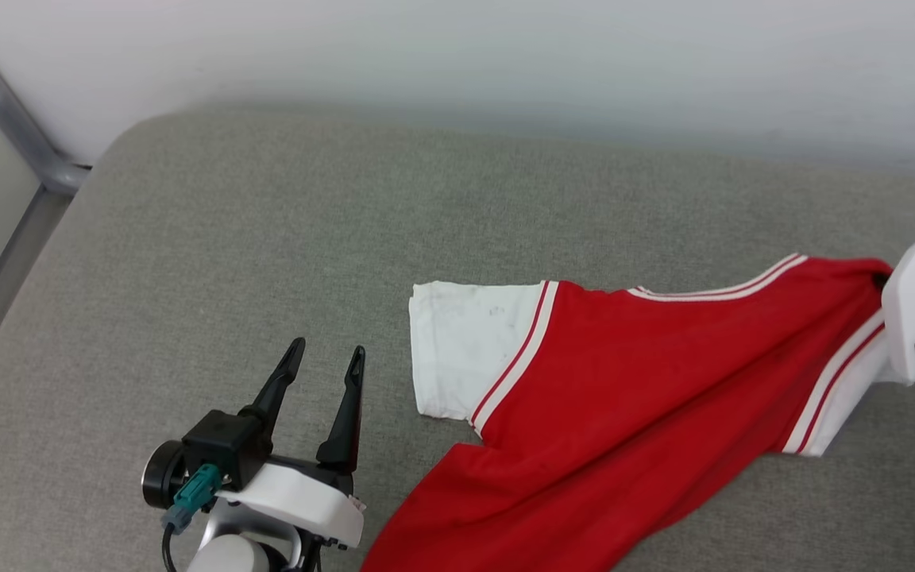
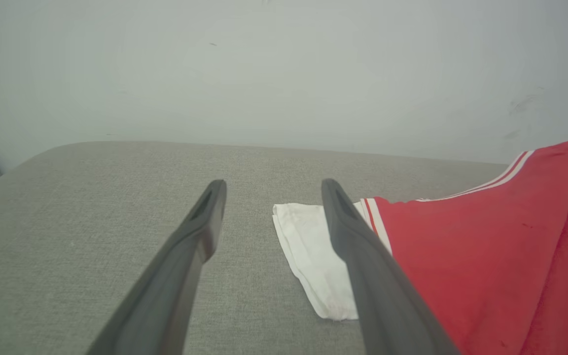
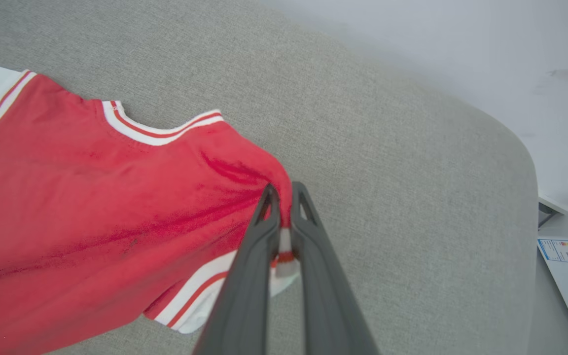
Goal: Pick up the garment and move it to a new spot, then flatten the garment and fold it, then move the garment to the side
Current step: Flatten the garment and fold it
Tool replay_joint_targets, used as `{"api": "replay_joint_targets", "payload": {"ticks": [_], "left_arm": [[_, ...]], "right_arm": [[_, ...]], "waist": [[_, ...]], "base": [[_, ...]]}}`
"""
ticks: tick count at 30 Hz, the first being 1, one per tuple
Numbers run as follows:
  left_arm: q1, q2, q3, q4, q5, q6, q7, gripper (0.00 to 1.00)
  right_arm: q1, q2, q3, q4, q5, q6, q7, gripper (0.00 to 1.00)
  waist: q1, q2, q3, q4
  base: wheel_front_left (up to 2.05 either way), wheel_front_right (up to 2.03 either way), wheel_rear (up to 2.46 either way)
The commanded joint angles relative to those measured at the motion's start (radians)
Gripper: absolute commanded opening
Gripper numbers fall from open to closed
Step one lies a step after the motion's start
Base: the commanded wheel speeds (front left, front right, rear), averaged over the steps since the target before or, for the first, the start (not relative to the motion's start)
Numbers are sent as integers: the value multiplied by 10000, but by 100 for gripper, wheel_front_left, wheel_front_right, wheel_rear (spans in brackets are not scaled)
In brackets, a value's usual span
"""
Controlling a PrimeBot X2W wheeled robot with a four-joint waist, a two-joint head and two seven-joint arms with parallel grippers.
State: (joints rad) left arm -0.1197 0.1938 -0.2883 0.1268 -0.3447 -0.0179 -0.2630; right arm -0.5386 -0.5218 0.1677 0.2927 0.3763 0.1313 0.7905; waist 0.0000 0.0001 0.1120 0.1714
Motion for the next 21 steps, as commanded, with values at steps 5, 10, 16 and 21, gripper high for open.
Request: {"api": "replay_joint_targets", "payload": {"ticks": [5, 10, 16, 21], "left_arm": [[-467, -196, 31, 112, 177, -268, -21, 100], [-797, -350, 71, 249, 283, -511, -21, 100], [-938, -455, 176, 414, 418, -666, -21, 100], [-831, -492, 327, 578, 516, -716, -22, 100]], "right_arm": [[-754, 589, 100, 89, -409, -10, -126, 0], [-1060, 1076, 418, 809, -597, -10, -573, 0], [-964, 1446, 624, 1744, -555, -10, -1399, 0], [-717, 1723, 501, 2364, -446, -10, -2847, 100]], "waist": [[0, -1, 801, 239], [0, -1, 1302, 422], [0, -1, 1423, 475], [0, -1, 1172, 324]], "base": [[0, 0, 0], [0, 0, 0], [0, 0, 0], [0, 0, 0]]}}
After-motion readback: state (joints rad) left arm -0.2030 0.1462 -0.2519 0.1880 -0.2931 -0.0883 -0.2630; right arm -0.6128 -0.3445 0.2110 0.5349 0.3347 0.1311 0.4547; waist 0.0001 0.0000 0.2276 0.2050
